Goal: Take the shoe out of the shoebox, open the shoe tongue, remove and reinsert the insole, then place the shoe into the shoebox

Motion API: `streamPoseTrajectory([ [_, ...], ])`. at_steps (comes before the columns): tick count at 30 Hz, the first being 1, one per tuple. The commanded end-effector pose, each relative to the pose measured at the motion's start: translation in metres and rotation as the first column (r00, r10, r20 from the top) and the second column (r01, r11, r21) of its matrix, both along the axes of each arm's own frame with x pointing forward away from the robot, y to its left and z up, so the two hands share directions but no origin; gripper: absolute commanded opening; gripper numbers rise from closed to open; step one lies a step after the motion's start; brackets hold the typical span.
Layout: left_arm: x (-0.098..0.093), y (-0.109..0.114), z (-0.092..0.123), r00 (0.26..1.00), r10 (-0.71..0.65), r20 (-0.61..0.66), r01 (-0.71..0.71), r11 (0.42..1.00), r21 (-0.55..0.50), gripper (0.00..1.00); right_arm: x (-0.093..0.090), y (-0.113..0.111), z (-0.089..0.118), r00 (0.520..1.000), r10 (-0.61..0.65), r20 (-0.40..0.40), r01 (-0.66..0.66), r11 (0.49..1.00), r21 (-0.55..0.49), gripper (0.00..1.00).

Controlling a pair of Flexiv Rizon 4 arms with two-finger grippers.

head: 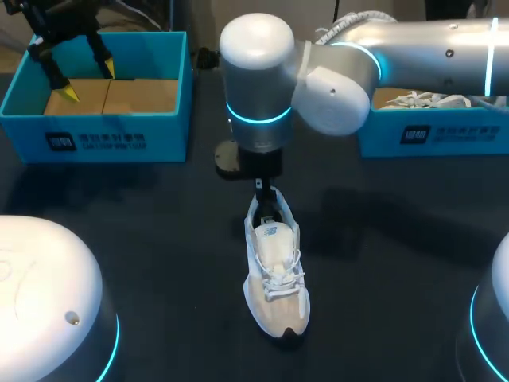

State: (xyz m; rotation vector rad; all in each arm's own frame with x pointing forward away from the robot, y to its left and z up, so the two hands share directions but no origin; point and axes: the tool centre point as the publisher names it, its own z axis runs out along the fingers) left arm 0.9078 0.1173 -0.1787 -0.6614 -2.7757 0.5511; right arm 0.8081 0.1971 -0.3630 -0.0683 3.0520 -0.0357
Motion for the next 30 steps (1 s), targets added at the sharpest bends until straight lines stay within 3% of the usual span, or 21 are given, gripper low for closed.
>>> streamPoseTrajectory([
  [1,0.000,0.000,0.000,1.000,0.000,0.001,0.000,1.000,0.003,1.00,0.003,0.001,-0.008,1.000,0.003,-0.006,-0.003,1.000,0.006,1.00],
  [11,0.000,0.000,0.000,1.000,0.000,0.001,0.000,1.000,0.003,1.00,0.006,-0.003,-0.021,1.000,-0.003,-0.027,0.004,1.000,0.018,1.00],
  [14,0.000,0.000,0.000,1.000,0.000,0.001,0.000,1.000,0.003,1.00,0.008,-0.004,-0.023,1.000,-0.006,-0.030,0.006,1.000,0.020,0.91],
  [16,0.000,0.000,0.000,1.000,0.000,0.001,0.000,1.000,0.003,1.00,0.009,-0.005,-0.025,0.999,-0.007,-0.036,0.008,1.000,0.022,0.81],
  [17,0.000,0.000,0.000,1.000,0.000,0.001,0.000,1.000,0.003,1.00,0.009,-0.006,-0.026,0.999,-0.010,-0.038,0.011,1.000,0.022,0.70],
  [18,0.000,0.000,0.000,1.000,0.000,0.001,0.000,1.000,0.003,1.00,0.009,-0.006,-0.026,0.999,-0.012,-0.038,0.013,1.000,0.025,0.50],
  [19,0.000,0.000,0.000,1.000,0.000,0.001,0.000,1.000,0.003,1.00,0.009,-0.006,-0.026,0.999,-0.012,-0.037,0.013,1.000,0.026,0.42],
  [20,0.000,0.000,0.000,1.000,0.000,0.001,0.000,1.000,0.003,1.00,0.009,-0.006,-0.026,0.999,-0.011,-0.037,0.012,1.000,0.027,0.27],
  [23,0.000,0.000,0.000,1.000,0.000,0.001,0.000,1.000,0.003,1.00,0.009,-0.005,-0.028,0.999,-0.005,-0.041,0.006,1.000,0.028,0.00],
  [30,0.000,0.000,0.000,1.000,0.000,0.001,0.000,1.000,0.003,1.00,0.007,-0.007,-0.020,0.999,-0.023,-0.034,0.023,0.999,0.026,0.00],
])
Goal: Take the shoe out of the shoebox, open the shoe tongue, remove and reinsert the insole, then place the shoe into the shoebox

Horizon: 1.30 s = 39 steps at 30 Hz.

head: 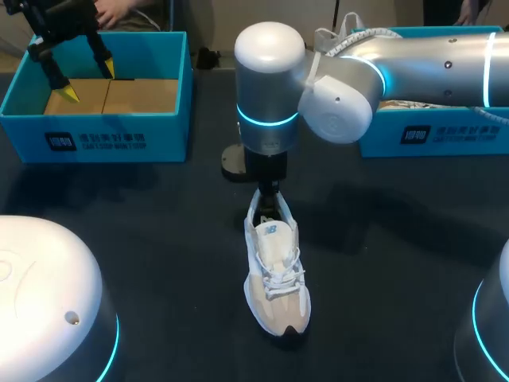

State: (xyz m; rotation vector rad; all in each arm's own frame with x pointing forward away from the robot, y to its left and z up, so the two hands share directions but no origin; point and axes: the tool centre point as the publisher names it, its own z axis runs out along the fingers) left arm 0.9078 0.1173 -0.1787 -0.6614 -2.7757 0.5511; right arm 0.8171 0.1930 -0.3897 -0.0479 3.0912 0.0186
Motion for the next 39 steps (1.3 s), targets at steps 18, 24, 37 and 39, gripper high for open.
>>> streamPoseTrajectory([
  [18,0.000,0.000,0.000,1.000,0.000,0.001,0.000,1.000,0.003,1.00,0.011,-0.062,0.149,0.992,-0.041,0.117,0.058,0.988,-0.141,0.00],
  [24,0.000,0.000,0.000,1.000,0.000,0.001,0.000,1.000,0.003,1.00,0.010,-0.069,0.180,0.990,-0.030,0.135,0.043,0.995,-0.090,0.00],
  [37,0.000,0.000,0.000,1.000,0.000,0.001,0.000,1.000,0.003,1.00,0.004,-0.079,0.187,0.990,-0.052,0.132,0.067,0.991,-0.115,0.00],
  [39,0.000,0.000,0.000,1.000,0.000,0.001,0.000,1.000,0.003,1.00,0.007,-0.094,0.198,0.989,-0.072,0.131,0.091,0.986,-0.143,0.00],
])
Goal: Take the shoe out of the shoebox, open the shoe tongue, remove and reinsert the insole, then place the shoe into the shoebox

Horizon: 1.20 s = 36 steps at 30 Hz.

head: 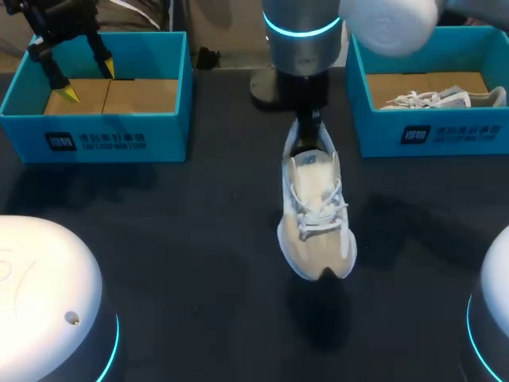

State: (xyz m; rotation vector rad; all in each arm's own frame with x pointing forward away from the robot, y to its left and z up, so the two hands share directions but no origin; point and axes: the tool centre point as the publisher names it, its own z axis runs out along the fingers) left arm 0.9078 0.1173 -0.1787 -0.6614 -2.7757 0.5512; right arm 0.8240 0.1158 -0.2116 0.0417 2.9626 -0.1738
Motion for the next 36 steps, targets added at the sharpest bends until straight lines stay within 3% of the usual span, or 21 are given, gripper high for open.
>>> streamPoseTrajectory([
  [1,0.000,0.000,0.000,1.000,0.000,0.001,0.000,1.000,0.003,1.00,0.002,-0.023,0.024,1.000,-0.021,0.002,0.021,1.000,-0.022,0.00],
  [3,0.000,0.000,0.000,1.000,0.000,0.001,0.000,1.000,0.003,1.00,0.008,-0.038,0.035,1.000,-0.028,0.008,0.028,0.999,-0.039,0.00],
  [8,0.000,0.000,0.000,1.000,0.000,0.001,0.000,1.000,0.003,1.00,0.045,-0.095,0.072,0.999,0.026,0.039,-0.023,0.996,-0.084,0.00],
  [15,0.000,0.000,0.000,1.000,0.000,0.001,0.000,1.000,0.003,1.00,0.100,-0.170,0.095,0.995,0.081,0.052,-0.079,0.996,-0.041,0.00],
  [28,0.000,0.000,0.000,1.000,0.000,0.001,0.000,1.000,0.003,1.00,0.100,-0.170,0.095,0.995,0.081,0.052,-0.079,0.996,-0.041,0.00],
  [32,0.000,0.000,0.000,1.000,0.000,0.001,0.000,1.000,0.003,1.00,0.136,-0.204,0.108,0.995,0.061,0.078,-0.057,0.997,-0.052,0.00],
  [34,0.000,0.000,0.000,1.000,0.000,0.001,0.000,1.000,0.003,1.00,0.167,-0.227,0.123,0.994,0.064,0.088,-0.059,0.996,-0.061,0.00],
  [36,0.000,0.000,0.000,1.000,0.000,0.001,0.000,1.000,0.003,1.00,0.180,-0.235,0.130,0.993,0.066,0.095,-0.059,0.995,-0.077,0.00],
])
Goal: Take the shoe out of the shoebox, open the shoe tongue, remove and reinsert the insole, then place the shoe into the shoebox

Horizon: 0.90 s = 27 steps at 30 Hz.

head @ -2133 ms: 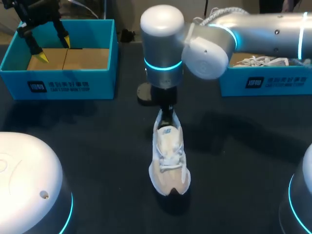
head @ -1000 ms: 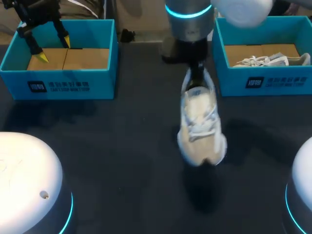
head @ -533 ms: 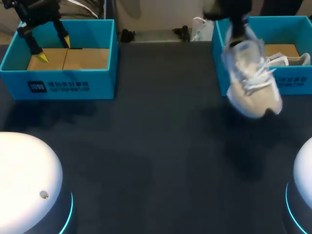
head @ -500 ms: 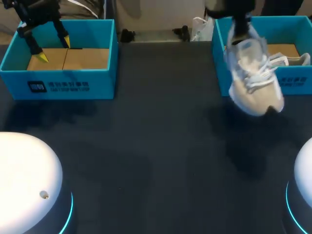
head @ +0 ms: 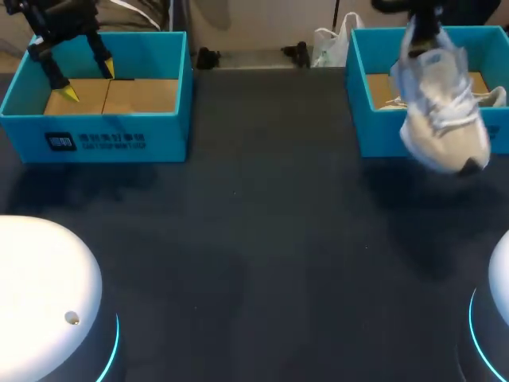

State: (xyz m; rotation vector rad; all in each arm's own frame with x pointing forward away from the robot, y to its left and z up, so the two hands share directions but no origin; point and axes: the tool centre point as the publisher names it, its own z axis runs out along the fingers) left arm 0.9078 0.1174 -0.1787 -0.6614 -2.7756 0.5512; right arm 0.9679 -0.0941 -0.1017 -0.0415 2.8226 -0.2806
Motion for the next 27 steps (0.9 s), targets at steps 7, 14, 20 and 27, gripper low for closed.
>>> streamPoseTrajectory([
  [7,0.000,0.000,0.000,1.000,0.000,0.001,0.000,1.000,0.003,1.00,0.118,-0.068,0.035,0.999,0.023,-0.028,-0.021,0.997,0.071,0.00],
  [14,0.000,0.000,0.000,1.000,0.000,0.001,0.000,1.000,0.003,1.00,0.118,-0.068,0.035,0.999,0.023,-0.028,-0.021,0.997,0.071,0.00],
  [20,0.000,0.000,0.000,1.000,0.000,0.001,0.000,1.000,0.003,1.00,0.118,-0.068,0.035,0.999,0.023,-0.028,-0.021,0.997,0.071,0.00],
  [27,0.000,0.000,0.000,1.000,0.000,0.001,0.000,1.000,0.003,1.00,0.148,-0.073,0.034,0.999,0.031,-0.014,-0.030,0.998,0.049,0.00],
])
